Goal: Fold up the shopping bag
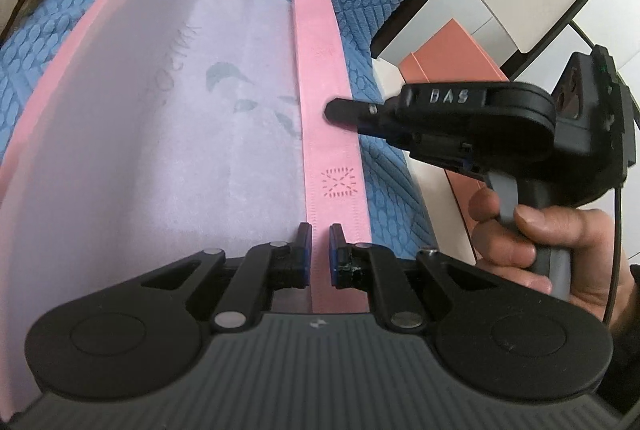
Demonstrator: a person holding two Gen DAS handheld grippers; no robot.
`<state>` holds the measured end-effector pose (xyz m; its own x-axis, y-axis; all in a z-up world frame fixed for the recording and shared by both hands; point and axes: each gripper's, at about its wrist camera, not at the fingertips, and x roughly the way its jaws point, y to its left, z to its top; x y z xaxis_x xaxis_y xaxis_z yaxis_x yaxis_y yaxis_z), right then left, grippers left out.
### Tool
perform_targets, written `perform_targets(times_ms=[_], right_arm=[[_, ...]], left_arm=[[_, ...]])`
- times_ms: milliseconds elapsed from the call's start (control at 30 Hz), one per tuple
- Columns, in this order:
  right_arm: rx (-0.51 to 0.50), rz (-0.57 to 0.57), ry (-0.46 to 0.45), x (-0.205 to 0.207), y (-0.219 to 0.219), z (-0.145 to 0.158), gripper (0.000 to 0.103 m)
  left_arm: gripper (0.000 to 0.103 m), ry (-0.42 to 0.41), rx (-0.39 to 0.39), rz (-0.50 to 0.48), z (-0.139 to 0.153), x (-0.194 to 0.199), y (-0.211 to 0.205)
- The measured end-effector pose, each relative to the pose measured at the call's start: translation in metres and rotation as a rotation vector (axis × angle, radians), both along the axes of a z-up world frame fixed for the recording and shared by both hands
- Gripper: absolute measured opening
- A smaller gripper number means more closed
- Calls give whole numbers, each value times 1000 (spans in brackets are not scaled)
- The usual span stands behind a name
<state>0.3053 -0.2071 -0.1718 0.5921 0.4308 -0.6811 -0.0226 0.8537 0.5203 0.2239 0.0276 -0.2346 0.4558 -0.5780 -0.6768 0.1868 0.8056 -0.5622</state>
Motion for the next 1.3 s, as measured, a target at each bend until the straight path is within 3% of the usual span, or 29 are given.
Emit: perform_targets(times_ms=[200, 333, 400, 533, 733, 833, 1033, 1300], right_arm=[[-53, 30, -26, -5, 8, 6, 5], [-55, 29, -20, -7, 7, 7, 5], [-61, 28, -17, -8, 7, 7, 5], [-51, 28, -18, -9, 6, 9, 5], [-49, 20, -18, -10, 4, 10, 5], [-50, 18, -14, -10, 2, 10, 5], [-74, 1, -12, -9, 4, 14, 8], [-50, 18, -64, -15, 11, 30, 9]], left_arm=[[14, -9, -43, -12, 3, 2, 2], [35, -38, -70, -17, 8, 2, 0], [38, -65, -63, -28, 11, -1, -5], [41, -111, 0, -78, 14, -9, -24], [41, -173, 192, -119, 13, -15, -51], [35, -182, 204, -112, 12, -15, -53], [15, -130, 74, -53, 8, -11, -27], [9, 17, -117, 73, -8, -4, 10]])
